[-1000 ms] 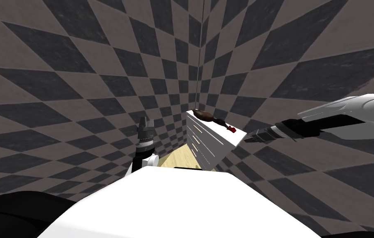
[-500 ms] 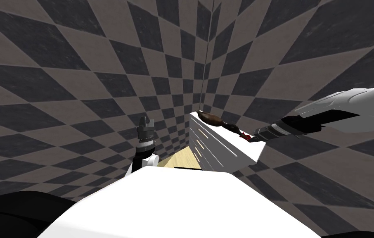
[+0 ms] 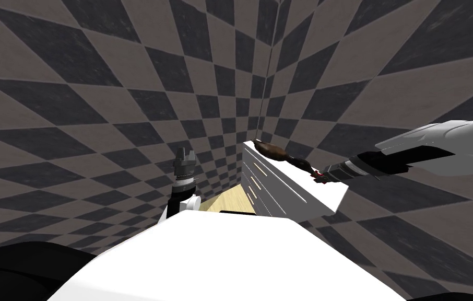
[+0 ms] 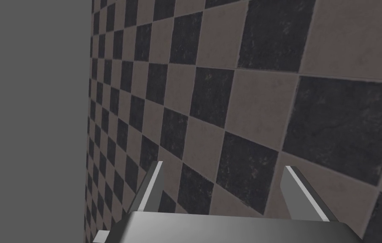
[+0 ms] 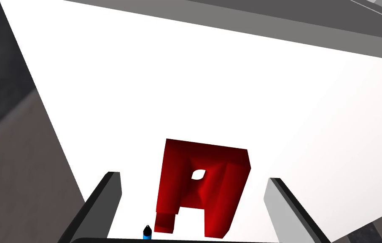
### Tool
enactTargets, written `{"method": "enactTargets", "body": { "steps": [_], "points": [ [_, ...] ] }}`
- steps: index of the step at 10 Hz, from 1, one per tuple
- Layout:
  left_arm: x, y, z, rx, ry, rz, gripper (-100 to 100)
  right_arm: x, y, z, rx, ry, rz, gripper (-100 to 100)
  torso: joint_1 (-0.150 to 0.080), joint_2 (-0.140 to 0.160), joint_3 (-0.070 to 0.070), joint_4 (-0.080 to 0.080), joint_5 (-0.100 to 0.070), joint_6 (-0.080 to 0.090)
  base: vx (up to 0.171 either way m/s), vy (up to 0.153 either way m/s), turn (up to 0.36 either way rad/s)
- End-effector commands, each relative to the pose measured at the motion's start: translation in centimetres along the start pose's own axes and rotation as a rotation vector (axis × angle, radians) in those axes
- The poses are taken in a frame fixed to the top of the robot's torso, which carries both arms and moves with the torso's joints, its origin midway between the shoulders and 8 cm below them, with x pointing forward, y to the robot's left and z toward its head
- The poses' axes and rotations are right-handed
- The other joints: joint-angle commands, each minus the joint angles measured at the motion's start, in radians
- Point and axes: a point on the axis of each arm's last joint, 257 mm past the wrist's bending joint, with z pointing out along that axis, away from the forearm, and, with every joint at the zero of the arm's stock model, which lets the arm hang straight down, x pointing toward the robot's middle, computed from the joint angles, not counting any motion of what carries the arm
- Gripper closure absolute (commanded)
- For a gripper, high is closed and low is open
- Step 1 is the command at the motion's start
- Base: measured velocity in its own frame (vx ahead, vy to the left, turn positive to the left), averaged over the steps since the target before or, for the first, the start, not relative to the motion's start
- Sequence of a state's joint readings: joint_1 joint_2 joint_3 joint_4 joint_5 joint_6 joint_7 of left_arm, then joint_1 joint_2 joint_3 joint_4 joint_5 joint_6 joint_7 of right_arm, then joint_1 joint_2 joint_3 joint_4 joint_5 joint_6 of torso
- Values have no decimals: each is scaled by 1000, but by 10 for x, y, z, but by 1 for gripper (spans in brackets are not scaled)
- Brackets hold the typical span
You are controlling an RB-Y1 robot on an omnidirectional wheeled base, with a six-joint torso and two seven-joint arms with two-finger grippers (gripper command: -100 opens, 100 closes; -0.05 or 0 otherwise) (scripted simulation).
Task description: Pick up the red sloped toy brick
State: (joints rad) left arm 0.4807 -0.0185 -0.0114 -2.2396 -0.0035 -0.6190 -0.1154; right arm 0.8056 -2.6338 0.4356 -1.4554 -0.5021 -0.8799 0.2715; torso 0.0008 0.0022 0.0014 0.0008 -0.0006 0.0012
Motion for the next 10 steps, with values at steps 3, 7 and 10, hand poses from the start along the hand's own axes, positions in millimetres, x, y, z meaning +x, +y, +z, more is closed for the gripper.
{"method": "enactTargets", "body": {
  "steps": [3,7,10],
  "points": [
    [0,0,0,0,0,0,0,0,0,0,-1,0,3,100,-1,-1,-1,0,0,-1,0,0,0],
    [0,0,0,0,0,0,0,-11,4,-6,-7,1,-19,100,-1,-1,-1,0,0,-1,4,-2,-38],
    [0,0,0,0,0,0,0,-13,3,-9,-8,2,-23,0,-1,-2,-1,-1,-1,0,13,-5,-74]
  ]
}}
